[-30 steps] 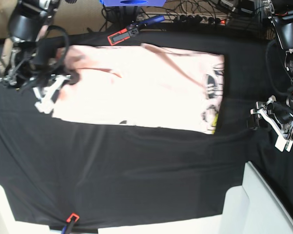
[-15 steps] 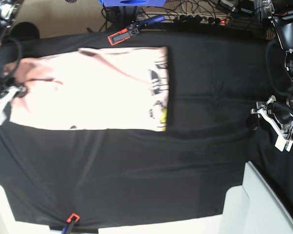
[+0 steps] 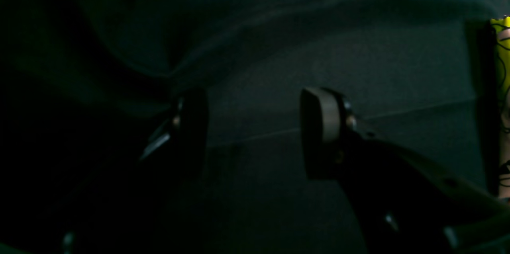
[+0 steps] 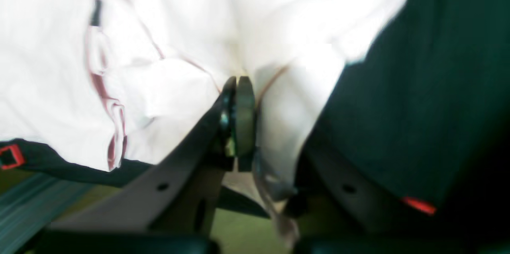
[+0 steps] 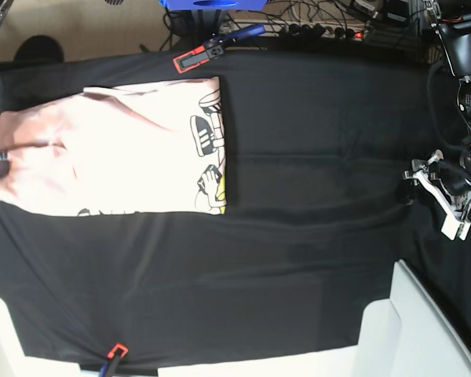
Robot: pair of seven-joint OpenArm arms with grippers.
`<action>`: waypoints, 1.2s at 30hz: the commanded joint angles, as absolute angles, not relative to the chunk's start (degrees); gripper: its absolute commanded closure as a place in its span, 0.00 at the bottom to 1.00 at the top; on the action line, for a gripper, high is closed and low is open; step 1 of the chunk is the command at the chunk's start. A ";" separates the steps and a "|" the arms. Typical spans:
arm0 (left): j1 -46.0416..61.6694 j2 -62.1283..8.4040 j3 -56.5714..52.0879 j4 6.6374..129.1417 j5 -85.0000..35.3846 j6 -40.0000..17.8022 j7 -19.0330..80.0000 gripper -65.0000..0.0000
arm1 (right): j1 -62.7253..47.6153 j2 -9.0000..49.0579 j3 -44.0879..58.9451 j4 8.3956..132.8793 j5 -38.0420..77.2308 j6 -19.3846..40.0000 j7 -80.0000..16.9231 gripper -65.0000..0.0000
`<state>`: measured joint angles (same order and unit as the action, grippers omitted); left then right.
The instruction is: Fold the T-shirt properly
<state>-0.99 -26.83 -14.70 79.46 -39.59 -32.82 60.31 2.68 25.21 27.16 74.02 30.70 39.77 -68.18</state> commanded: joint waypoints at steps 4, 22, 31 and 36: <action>-1.80 -28.00 -15.08 80.22 -40.22 -32.84 59.30 0.45 | 0.40 24.40 23.34 85.49 31.60 30.29 -66.77 1.00; -1.71 -27.91 -15.08 80.13 -40.22 -32.84 59.30 0.45 | -4.97 20.26 -3.56 106.77 31.60 -6.55 -65.45 1.00; -0.92 -27.91 -15.08 80.13 -40.22 -32.84 59.30 0.45 | -5.05 20.18 -18.24 106.86 31.60 -23.60 -64.66 1.00; -0.92 -27.91 -15.08 80.13 -40.22 -32.84 59.30 0.45 | -4.97 18.07 -22.20 106.59 31.69 -29.23 -64.66 1.00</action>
<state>-0.16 -26.68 -14.68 79.35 -39.44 -32.84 60.31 -5.78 17.65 -22.44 105.69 31.35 -28.93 -65.36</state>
